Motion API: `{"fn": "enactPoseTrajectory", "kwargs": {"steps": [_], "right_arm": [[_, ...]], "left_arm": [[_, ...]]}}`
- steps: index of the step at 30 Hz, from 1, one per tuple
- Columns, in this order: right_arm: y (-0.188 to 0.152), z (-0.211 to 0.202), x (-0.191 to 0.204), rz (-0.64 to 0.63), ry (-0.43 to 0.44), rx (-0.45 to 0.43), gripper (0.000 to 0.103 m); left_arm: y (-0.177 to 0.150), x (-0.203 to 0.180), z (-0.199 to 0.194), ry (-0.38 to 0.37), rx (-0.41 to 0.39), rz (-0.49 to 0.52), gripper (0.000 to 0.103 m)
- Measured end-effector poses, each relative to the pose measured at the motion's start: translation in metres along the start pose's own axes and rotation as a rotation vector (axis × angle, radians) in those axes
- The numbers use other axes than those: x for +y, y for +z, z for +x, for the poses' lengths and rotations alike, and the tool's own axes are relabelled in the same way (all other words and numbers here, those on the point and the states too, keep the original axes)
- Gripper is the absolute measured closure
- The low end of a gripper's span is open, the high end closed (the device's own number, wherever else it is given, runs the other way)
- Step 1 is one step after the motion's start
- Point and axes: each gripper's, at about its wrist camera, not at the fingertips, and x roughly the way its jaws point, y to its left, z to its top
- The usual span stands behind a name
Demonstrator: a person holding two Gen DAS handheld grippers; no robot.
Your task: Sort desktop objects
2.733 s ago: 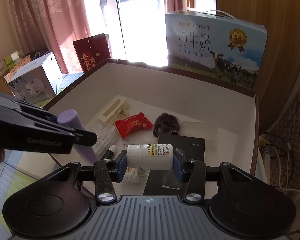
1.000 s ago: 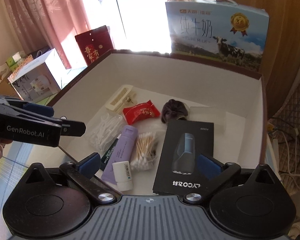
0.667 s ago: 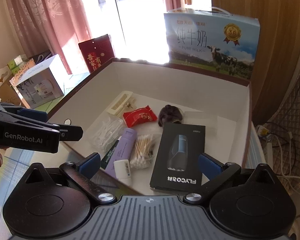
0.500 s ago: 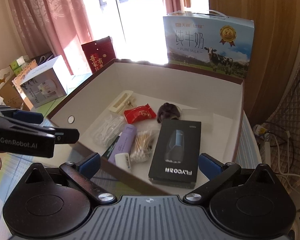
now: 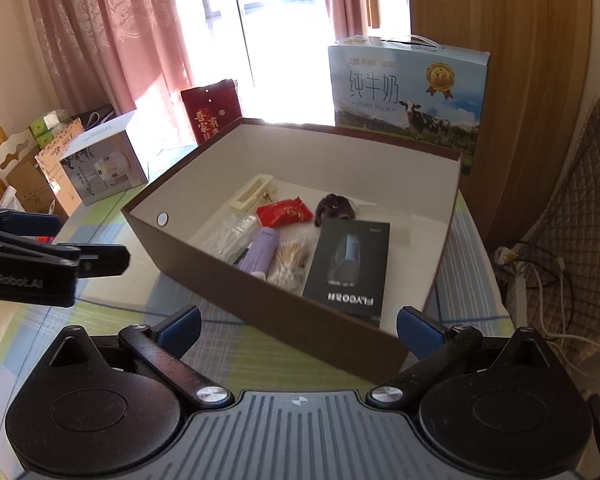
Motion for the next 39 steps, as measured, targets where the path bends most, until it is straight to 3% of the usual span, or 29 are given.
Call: {"fn": "enactPoseTrajectory", "kwargs": {"steps": [21,39], "right_arm": [[-0.061,-0.064,0.059,0.049,-0.073,0.031,0.002],[-0.097,-0.101,0.110,0.054,-0.131,0.021,0.002]], "left_arm": [[-0.070,0.032,-0.088,-0.025,0.012,0.013,0.004],[-0.112,0.046,-0.118,-0.044,0.035,0.069,0.004]]}}
